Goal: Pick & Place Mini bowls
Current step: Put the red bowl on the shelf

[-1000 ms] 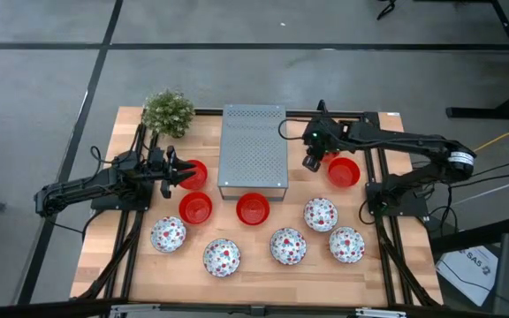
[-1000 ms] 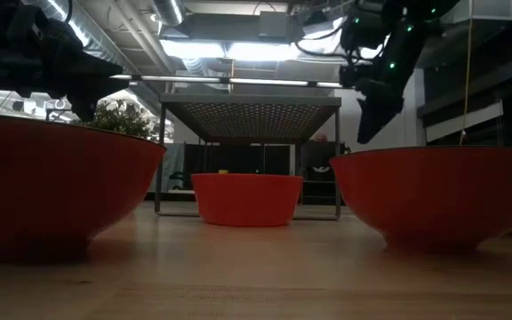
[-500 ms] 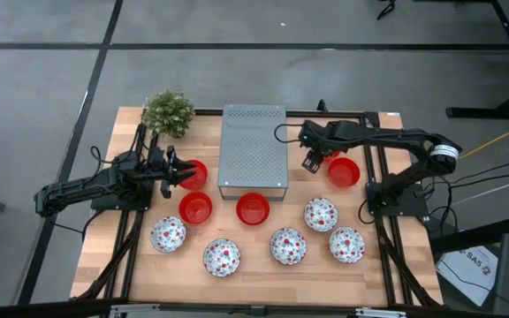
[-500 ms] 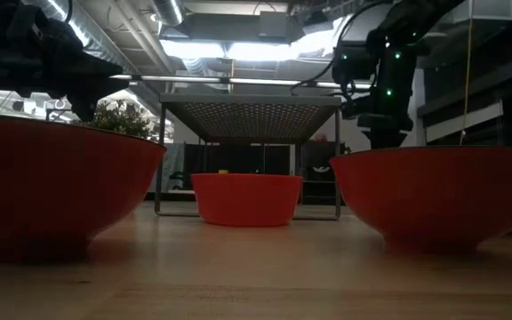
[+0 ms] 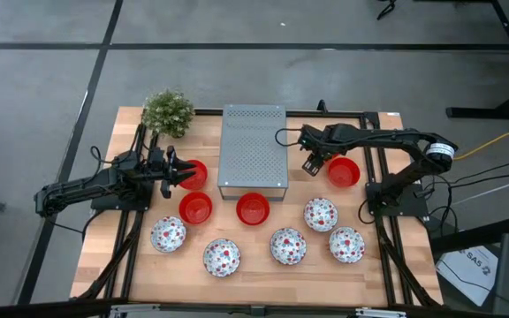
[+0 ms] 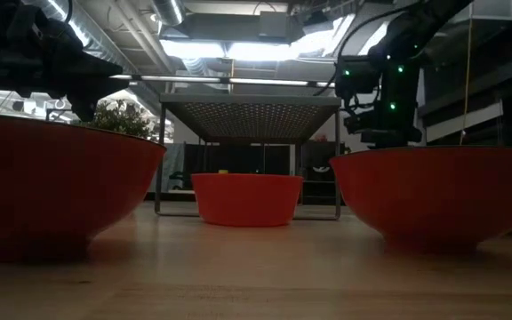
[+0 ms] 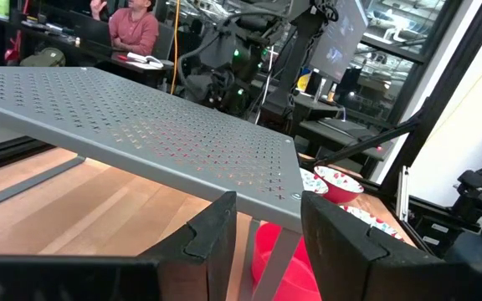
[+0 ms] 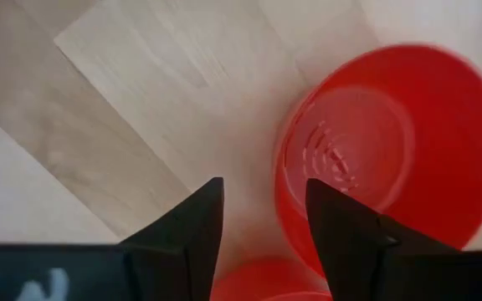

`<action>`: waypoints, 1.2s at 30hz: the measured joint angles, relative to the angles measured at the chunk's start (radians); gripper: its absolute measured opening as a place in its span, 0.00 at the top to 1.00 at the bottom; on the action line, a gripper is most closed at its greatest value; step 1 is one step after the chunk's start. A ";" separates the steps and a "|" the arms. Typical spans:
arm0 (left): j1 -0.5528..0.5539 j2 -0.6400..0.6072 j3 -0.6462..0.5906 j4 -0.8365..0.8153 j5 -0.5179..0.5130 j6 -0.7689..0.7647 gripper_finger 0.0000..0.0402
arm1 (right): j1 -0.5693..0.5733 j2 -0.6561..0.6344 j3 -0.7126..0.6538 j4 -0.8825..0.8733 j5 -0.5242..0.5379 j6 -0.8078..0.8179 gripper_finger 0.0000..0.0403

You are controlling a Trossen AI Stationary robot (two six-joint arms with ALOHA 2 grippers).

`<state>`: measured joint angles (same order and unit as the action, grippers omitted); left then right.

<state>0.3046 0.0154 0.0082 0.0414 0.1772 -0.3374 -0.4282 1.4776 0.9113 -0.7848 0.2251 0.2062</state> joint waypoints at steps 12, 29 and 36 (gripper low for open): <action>0.000 0.000 0.000 0.000 0.000 0.000 0.68 | -0.040 0.000 -0.054 0.077 0.001 -0.034 0.58; 0.000 0.000 0.000 0.000 0.000 0.000 0.68 | -0.084 0.000 -0.070 0.085 -0.061 -0.061 0.85; 0.000 0.000 0.000 0.000 0.000 0.000 0.68 | -0.114 -0.011 -0.070 0.099 -0.093 -0.084 0.96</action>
<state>0.3046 0.0156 0.0086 0.0414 0.1772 -0.3374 -0.5424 1.4667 0.8410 -0.6862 0.1316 0.1223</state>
